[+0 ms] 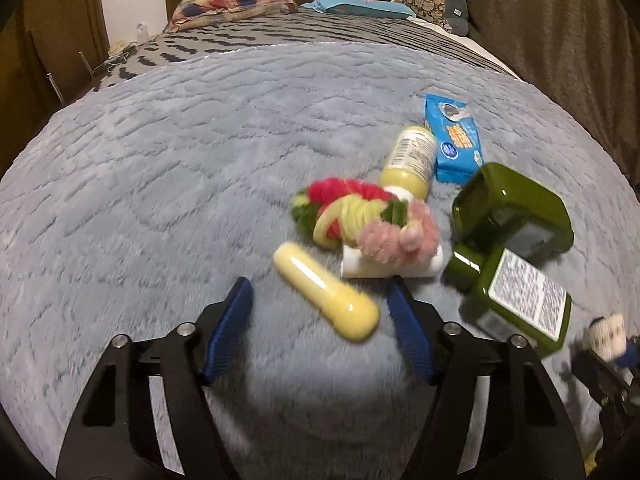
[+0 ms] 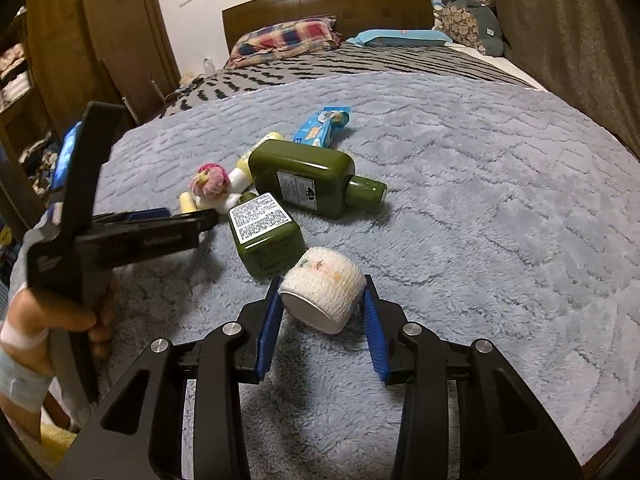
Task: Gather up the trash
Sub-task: 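Grasp the yellow tube with the left tool while the right tool grasps the white tape roll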
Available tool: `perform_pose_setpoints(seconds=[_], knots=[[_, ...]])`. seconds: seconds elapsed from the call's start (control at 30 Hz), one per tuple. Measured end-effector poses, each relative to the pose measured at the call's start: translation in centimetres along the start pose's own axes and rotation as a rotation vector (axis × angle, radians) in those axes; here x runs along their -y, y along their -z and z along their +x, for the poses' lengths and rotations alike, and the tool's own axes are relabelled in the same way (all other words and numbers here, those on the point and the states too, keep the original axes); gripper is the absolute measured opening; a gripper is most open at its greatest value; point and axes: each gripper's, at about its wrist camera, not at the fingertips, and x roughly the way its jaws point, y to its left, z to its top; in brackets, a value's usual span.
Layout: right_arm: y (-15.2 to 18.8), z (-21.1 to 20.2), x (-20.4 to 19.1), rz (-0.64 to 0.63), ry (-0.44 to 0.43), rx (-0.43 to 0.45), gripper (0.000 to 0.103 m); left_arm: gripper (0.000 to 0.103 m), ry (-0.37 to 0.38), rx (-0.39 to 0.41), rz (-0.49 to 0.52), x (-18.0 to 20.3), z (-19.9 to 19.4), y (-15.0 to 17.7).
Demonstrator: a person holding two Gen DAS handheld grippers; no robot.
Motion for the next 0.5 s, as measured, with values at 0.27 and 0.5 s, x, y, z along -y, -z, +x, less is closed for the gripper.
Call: perform_pose_setpoints(seconds=[0.27,0.5], knots=[[0.0,-0.6,0.3,0.006,-0.001,0.013,0.039,0.047,-0.004,-0.013,0.035,0.2,0.4,-0.3],[0.6,-1.4,0.7,0.009,0.002,0.015,0.039,0.020,-0.025,-0.019,0.077,0.7,-1.1,0.8]])
